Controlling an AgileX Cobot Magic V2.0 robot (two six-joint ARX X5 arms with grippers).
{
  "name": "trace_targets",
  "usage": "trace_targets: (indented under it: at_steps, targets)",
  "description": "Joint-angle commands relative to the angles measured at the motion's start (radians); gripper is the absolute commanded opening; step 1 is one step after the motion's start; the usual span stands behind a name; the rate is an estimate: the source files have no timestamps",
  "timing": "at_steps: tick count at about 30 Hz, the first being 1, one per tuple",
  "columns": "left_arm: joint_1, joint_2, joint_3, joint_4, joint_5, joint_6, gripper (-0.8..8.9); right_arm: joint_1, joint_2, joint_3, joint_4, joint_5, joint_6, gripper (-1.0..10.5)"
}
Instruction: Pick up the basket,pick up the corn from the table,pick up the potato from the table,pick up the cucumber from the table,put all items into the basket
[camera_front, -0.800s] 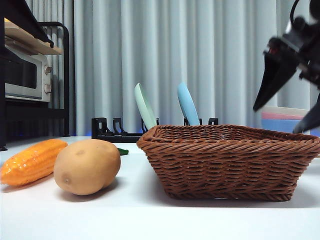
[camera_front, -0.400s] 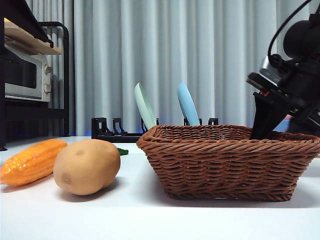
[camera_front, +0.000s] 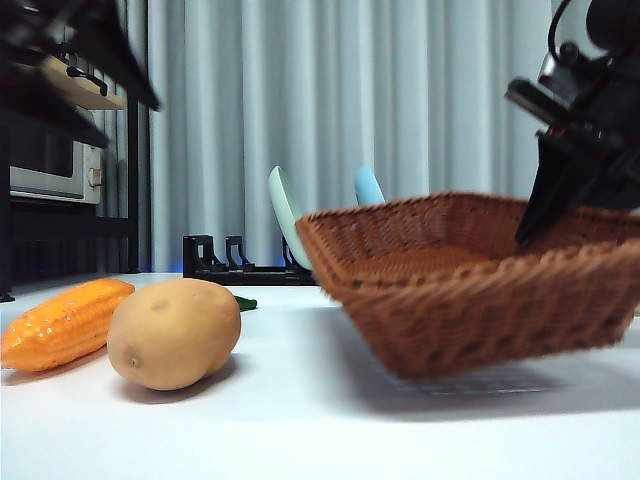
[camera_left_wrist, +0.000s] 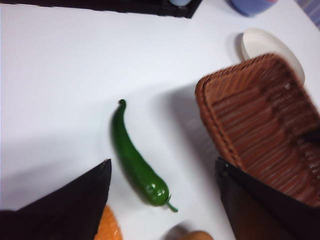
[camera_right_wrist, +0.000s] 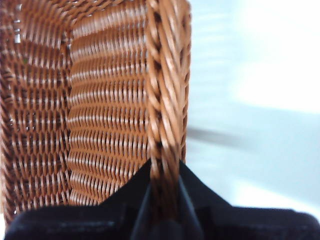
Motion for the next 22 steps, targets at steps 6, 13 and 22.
trace_targets:
  at_steps: [6,13,22]
  targets:
    - [-0.111,0.323,0.218,-0.118,-0.078,0.011,3.46,-0.047,-0.026,0.120,-0.036,-0.012,0.007,-0.2]
    - [-0.184,0.522,0.344,-0.193,-0.260,0.023,3.46,-0.068,-0.026,0.227,-0.066,-0.016,0.007,-0.2]
    - [-0.195,0.661,0.362,-0.198,-0.296,0.027,3.46,-0.068,-0.026,0.269,-0.071,-0.017,0.007,-0.2]
